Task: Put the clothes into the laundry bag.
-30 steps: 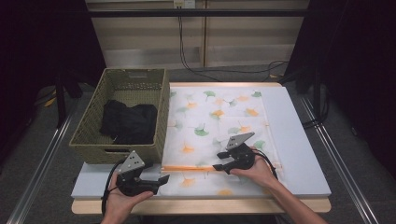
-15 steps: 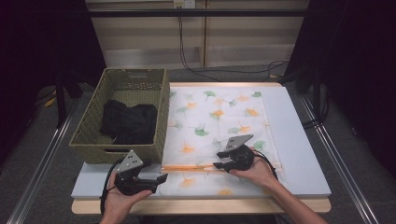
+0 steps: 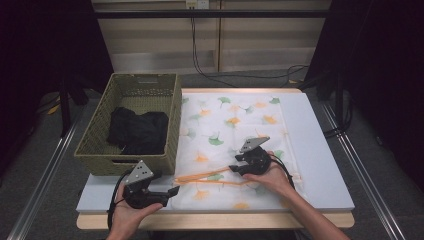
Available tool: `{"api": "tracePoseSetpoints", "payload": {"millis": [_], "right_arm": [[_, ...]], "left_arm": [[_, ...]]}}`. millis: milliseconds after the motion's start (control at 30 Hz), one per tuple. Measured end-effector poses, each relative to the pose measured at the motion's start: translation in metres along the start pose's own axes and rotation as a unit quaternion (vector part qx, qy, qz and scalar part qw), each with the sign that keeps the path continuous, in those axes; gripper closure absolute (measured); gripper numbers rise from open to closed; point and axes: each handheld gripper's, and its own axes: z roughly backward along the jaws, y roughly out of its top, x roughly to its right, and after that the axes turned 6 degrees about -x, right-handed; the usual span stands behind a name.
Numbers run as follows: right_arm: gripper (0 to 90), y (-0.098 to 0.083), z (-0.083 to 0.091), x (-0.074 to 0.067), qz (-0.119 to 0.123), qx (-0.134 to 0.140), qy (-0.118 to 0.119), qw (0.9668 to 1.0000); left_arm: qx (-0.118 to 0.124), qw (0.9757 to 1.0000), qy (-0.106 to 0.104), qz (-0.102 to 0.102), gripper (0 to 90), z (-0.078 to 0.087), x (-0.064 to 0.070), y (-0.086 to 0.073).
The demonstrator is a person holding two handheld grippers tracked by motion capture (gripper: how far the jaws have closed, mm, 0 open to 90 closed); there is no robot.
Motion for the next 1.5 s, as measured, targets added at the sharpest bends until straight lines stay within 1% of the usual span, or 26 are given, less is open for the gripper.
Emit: {"api": "tracePoseSetpoints", "payload": {"millis": [33,100,167,200,233,300,333,367,433,467,500,533,600,633,667,700,767,800,833,900,967,1067,1100,1333,1400,1500], "right_arm": [[53.2,0.000,0.000,0.001,0.000,0.003,0.007,1.0000],[57.0,0.000,0.000,0.001,-0.002,0.000,0.001,1.0000],[65.2,0.001,0.001,0.001,0.000,0.000,-0.001,1.0000],[68.8,0.001,0.001,0.002,-0.001,0.003,0.007,1.0000],[70.8,0.000,0.000,0.002,0.007,0.006,0.001,1.0000],[76.6,-0.001,-0.001,0.003,0.013,0.014,0.006,0.9998],[78.7,-0.001,-0.001,0.003,0.012,0.015,0.001,0.9998],[82.3,0.000,-0.001,0.003,0.007,0.013,0.008,0.9999],[86.1,0.001,-0.001,0.004,0.002,0.006,0.006,1.0000],[87.6,0.002,-0.001,0.005,-0.004,0.003,0.004,1.0000],[88.2,0.003,-0.001,0.006,-0.004,0.004,0.014,0.9999],[88.5,0.003,-0.001,0.006,-0.004,0.002,0.016,0.9999],[89.1,0.003,-0.001,0.009,-0.014,0.003,0.019,0.9997],[89.2,0.002,0.000,0.011,-0.032,0.003,0.029,0.9991],[89.3,0.002,0.000,0.013,-0.034,0.006,0.039,0.9986],[89.4,0.003,0.001,0.014,-0.036,0.006,0.040,0.9985],[89.5,0.006,0.003,0.017,-0.039,0.008,0.042,0.9983],[89.5,0.007,0.005,0.017,-0.041,0.009,0.048,0.9979],[89.5,0.008,0.006,0.017,-0.040,0.013,0.047,0.9980],[89.5,0.009,0.008,0.017,-0.042,0.021,0.051,0.9976],[89.5,0.009,0.008,0.019,-0.052,0.031,0.055,0.9967],[89.5,0.008,0.010,0.022,-0.056,0.040,0.065,0.9955],[89.5,0.008,0.010,0.023,-0.056,0.043,0.064,0.9954],[89.4,0.012,0.024,0.025,-0.062,0.069,0.067,0.9934],[89.4,0.013,0.028,0.025,-0.064,0.078,0.071,0.9924],[89.5,0.015,0.031,0.026,-0.063,0.084,0.071,0.9919]], "left_arm": [[-0.001,1.0000,-0.001,-0.002,18.7,0.000,0.000,0.000],[-0.003,1.0000,-0.001,-0.003,18.7,0.000,0.000,0.000],[-0.001,1.0000,-0.002,-0.002,18.7,0.000,0.000,0.000],[-0.001,1.0000,-0.003,-0.003,18.6,0.000,0.000,0.000],[-0.002,1.0000,-0.002,-0.005,18.6,0.000,0.000,0.001],[-0.001,1.0000,-0.005,-0.001,18.6,0.000,0.001,0.000],[0.000,1.0000,-0.005,-0.001,18.6,0.000,0.002,0.000],[0.000,1.0000,-0.005,-0.003,18.6,0.001,0.002,0.000],[0.004,1.0000,-0.005,-0.001,18.4,0.002,0.003,0.000],[0.003,1.0000,-0.003,-0.006,18.4,0.003,0.003,-0.001],[0.002,1.0000,-0.001,-0.007,18.4,0.004,0.004,-0.001],[0.003,1.0000,-0.004,-0.007,18.4,0.004,0.003,-0.002],[0.002,1.0000,-0.002,-0.004,18.0,0.004,0.003,-0.003],[0.000,1.0000,-0.001,-0.006,18.0,0.004,0.003,-0.003],[-0.001,1.0000,-0.001,-0.007,17.9,0.004,0.003,-0.003],[-0.001,1.0000,-0.001,-0.007,17.9,0.004,0.003,-0.003],[0.011,0.9999,-0.002,-0.010,17.7,0.007,0.005,-0.001],[0.015,0.9998,-0.003,-0.010,17.7,0.008,0.005,-0.001],[0.015,0.9998,-0.001,-0.014,17.7,0.009,0.005,-0.001],[0.015,0.9998,-0.004,-0.008,17.7,0.008,0.005,-0.001],[0.012,0.9998,-0.002,-0.013,17.7,0.008,0.004,-0.001],[0.016,0.9998,-0.004,-0.006,17.6,0.009,0.005,-0.001],[0.017,0.9998,-0.003,-0.010,17.7,0.009,0.005,0.000],[0.014,0.9998,-0.003,-0.012,17.7,0.008,0.006,0.000],[0.007,0.9998,0.003,-0.021,17.7,0.008,0.004,0.000],[0.012,0.9998,0.003,-0.012,17.7,0.009,0.004,-0.001]]}}
